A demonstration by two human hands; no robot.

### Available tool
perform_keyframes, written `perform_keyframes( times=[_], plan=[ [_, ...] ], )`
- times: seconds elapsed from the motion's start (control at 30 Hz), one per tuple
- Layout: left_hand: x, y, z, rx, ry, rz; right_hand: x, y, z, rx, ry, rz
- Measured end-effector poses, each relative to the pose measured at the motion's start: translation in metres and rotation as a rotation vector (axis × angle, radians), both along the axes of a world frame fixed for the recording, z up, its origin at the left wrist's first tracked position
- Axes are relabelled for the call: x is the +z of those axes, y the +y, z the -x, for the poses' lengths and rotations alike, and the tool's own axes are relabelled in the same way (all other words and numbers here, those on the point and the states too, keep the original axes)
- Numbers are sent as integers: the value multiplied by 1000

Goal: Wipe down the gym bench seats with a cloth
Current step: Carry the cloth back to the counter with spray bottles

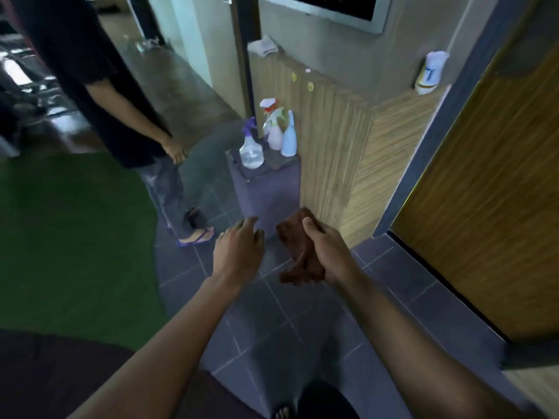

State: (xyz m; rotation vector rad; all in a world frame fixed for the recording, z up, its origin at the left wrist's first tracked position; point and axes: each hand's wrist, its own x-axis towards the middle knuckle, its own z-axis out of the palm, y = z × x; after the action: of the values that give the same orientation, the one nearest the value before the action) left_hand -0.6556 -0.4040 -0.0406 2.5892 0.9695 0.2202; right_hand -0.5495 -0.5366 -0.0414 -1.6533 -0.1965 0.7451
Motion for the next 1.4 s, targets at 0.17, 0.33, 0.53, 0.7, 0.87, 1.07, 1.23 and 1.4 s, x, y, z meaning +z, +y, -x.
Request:
perform_keyframes(
  times=[0.17, 0.33, 0.53, 0.7, 0.87, 1.07, 1.23, 1.4],
  plan=[
    [8, 91, -135, -192, -3, -21, 22, 70, -116, -135, -58, -20],
    [15, 167, -275, -396, -100, -78, 34, 128, -236, -265, -137, -49],
    [39, 229, -410, -555, -129, -50, 62, 166, -363, -396, -384, 116],
    [34, 270, -525, -701, -208, -22, 72, 200, -455, -382, -729, 447],
    [5, 302, -605, -896, -193, -94, 18, 234, -497, -123, -963, 891],
    [-24, 327, -637, -1121, -147, -229, -22, 235, -515, 7, -1260, 1001],
    [-39, 331, -643, -1220, -160, -231, -22, 230, -528, 194, -1356, 1099],
    [-43, 339, -650, -1206, -150, -274, -4, 230, -551, 40, -1543, 1248]
  ],
)
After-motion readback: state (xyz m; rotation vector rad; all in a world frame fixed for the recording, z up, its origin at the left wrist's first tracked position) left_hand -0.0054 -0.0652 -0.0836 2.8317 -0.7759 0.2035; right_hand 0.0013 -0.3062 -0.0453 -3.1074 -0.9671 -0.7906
